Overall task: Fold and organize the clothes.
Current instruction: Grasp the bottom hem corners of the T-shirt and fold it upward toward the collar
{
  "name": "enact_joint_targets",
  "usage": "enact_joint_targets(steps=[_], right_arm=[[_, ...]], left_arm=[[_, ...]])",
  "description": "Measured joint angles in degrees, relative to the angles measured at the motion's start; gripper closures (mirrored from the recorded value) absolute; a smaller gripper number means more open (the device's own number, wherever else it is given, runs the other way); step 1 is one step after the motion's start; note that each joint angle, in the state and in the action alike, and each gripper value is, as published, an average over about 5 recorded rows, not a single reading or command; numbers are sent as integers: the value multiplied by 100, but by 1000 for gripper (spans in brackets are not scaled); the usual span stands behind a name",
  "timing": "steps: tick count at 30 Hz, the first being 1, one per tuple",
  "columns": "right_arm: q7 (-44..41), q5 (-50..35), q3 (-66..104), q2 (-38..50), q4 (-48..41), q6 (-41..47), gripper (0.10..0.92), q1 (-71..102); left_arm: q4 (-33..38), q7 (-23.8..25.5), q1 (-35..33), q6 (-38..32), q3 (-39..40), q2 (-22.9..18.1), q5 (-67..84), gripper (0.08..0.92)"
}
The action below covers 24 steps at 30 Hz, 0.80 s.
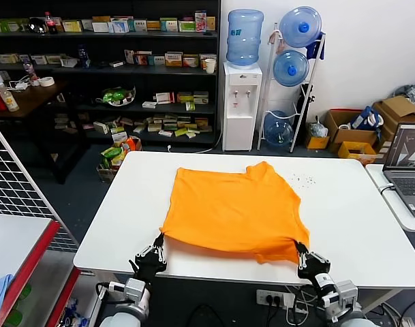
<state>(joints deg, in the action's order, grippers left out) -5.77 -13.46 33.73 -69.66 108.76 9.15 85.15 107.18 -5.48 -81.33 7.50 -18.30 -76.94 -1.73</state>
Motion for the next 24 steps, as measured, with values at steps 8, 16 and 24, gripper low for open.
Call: enact_joint_targets(steps=[8, 16, 24], right_arm=[[28, -2, -202, 22, -753, -161, 902, -738], [73, 82, -447, 6, -1456, -213, 902, -1425], [21, 102, -660, -65, -2091, -299, 890, -1991]], left_arm=[[-531, 16, 521, -49, 58, -59, -54, 910], [-1131, 43, 983, -70, 220, -10, -83, 910], [-1599, 60, 1325, -68, 376, 10, -117, 910]])
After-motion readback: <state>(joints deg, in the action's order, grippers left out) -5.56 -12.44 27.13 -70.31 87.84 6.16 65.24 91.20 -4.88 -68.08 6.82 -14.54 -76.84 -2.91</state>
